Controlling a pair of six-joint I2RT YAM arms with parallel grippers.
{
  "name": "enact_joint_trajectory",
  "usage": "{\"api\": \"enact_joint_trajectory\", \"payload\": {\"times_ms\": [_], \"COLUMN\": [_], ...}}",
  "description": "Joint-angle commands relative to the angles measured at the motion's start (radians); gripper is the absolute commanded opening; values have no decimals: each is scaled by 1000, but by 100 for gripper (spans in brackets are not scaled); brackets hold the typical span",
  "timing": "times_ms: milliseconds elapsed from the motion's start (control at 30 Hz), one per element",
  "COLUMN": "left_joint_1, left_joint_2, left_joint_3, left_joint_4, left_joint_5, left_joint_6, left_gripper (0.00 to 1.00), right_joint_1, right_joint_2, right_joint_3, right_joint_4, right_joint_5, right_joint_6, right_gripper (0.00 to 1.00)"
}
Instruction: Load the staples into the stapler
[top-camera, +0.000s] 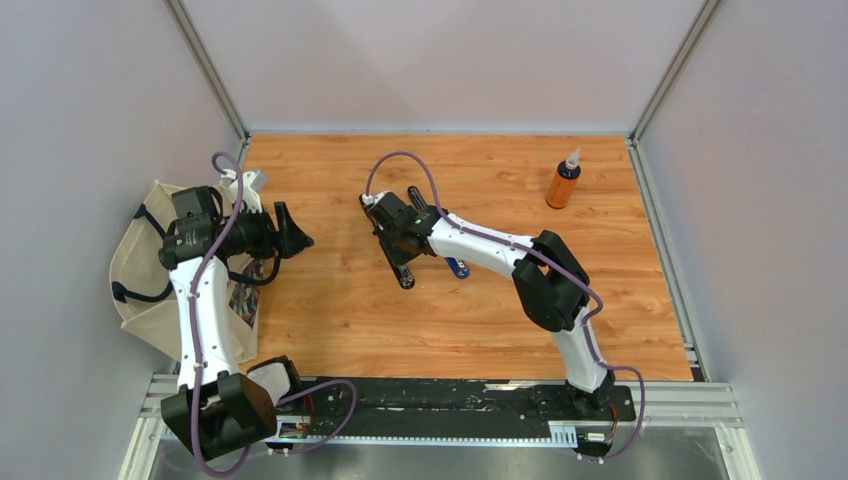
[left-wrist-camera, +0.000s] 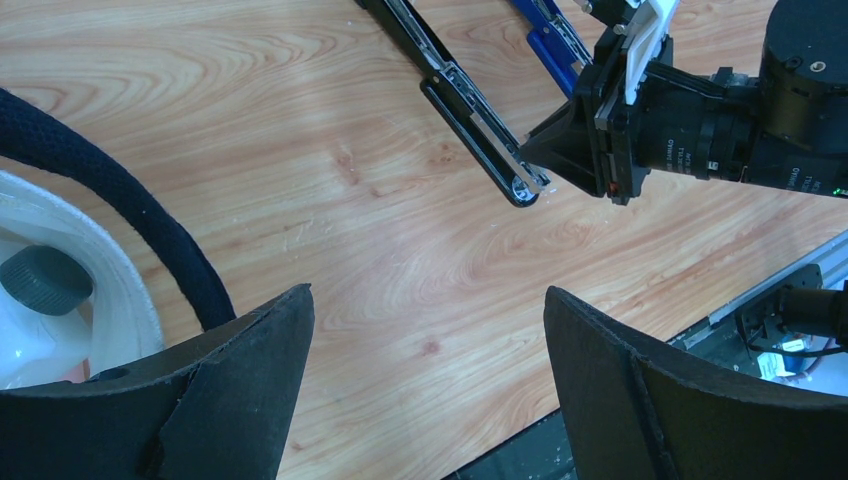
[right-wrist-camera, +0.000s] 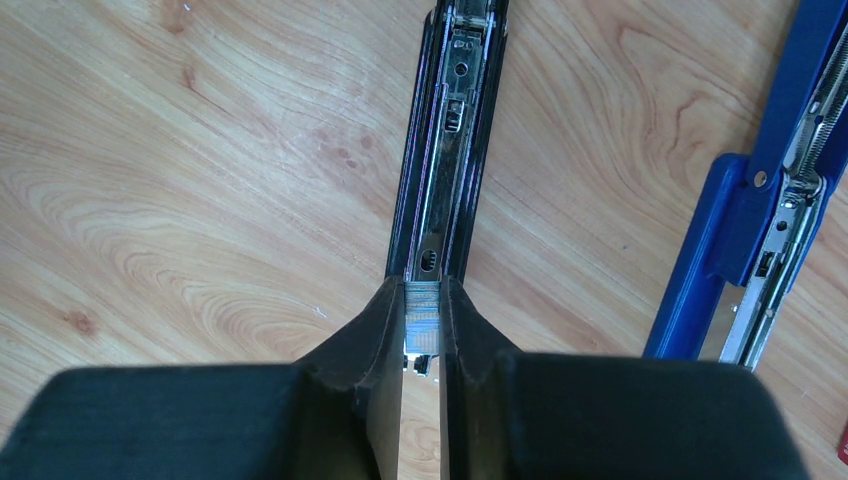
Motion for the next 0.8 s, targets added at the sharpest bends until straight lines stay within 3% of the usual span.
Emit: {"api": "enact_joint_trajectory", "payload": {"times_ms": [0,767], "left_joint_1": [13,13], "left_joint_2": [-19,-20], "left_joint_3": [-1,-1], "left_joint_4": [18,18], "left_joint_5": [24,27], "left_joint_6": [19,18], "left_gripper": [93,93], "right_joint_1": [5,11], "right_joint_2": [9,19], "right_joint_3": [35,38], "right_joint_4": [41,43], "right_joint_5": [11,53], "right_joint_6": [19,17], "right_gripper": [13,14]}}
